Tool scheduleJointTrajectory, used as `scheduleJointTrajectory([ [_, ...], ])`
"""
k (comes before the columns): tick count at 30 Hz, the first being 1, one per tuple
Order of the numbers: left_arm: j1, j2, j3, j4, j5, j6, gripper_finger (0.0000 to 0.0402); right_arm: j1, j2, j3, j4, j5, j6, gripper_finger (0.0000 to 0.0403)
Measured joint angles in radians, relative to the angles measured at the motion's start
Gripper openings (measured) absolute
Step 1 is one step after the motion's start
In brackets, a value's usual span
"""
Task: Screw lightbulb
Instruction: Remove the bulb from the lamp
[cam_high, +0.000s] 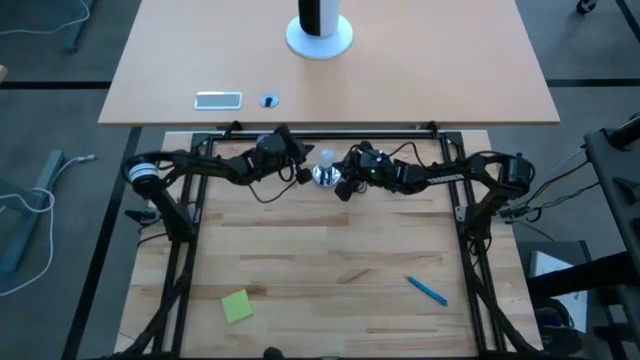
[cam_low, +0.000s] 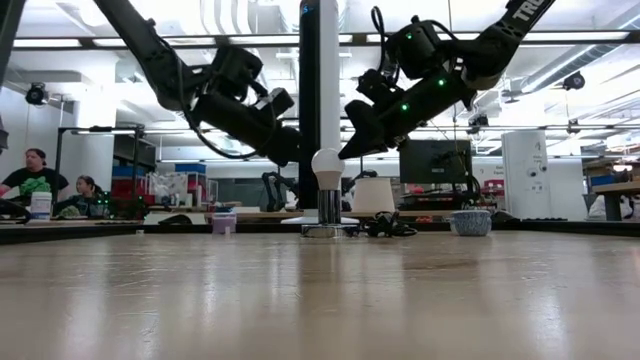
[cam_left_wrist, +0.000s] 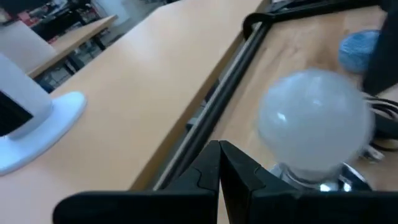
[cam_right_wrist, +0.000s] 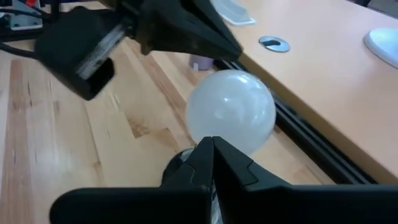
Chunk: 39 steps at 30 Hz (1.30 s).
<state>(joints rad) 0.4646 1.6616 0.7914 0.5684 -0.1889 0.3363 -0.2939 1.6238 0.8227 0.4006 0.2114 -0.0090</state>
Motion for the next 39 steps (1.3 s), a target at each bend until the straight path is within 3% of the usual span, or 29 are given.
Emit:
scheduleJointTrajectory([
  [7, 0.016, 0.051, 0.071, -0.024, 0.104, 0.043, 0.0000, -0.001, -0.024, 0.000, -0.007, 0.002, -0.018, 0.0000],
  [13, 0.035, 0.050, 0.082, -0.047, 0.181, 0.051, 0.0000, -0.013, -0.063, 0.000, -0.056, 0.075, -0.029, 0.0000],
  [20, 0.037, 0.050, 0.078, -0.094, 0.317, 0.043, 0.0000, -0.027, -0.047, 0.000, -0.055, 0.043, -0.011, 0.0000],
  [27, 0.033, 0.028, 0.076, -0.205, 0.335, 0.005, 0.0000, -0.012, -0.048, 0.000, -0.096, 0.016, 0.019, 0.0000],
  [32, 0.038, 0.026, 0.075, -0.170, 0.311, -0.006, 0.0000, -0.004, -0.108, -0.001, -0.174, 0.015, 0.045, 0.0000],
  [37, 0.038, 0.033, 0.076, -0.142, 0.311, -0.008, 0.0000, 0.002, -0.128, -0.001, -0.177, -0.130, 0.040, 0.0000],
  [39, 0.038, 0.033, 0.076, -0.143, 0.312, -0.009, 0.0000, 0.003, -0.120, -0.001, -0.169, -0.137, 0.040, 0.0000],
])
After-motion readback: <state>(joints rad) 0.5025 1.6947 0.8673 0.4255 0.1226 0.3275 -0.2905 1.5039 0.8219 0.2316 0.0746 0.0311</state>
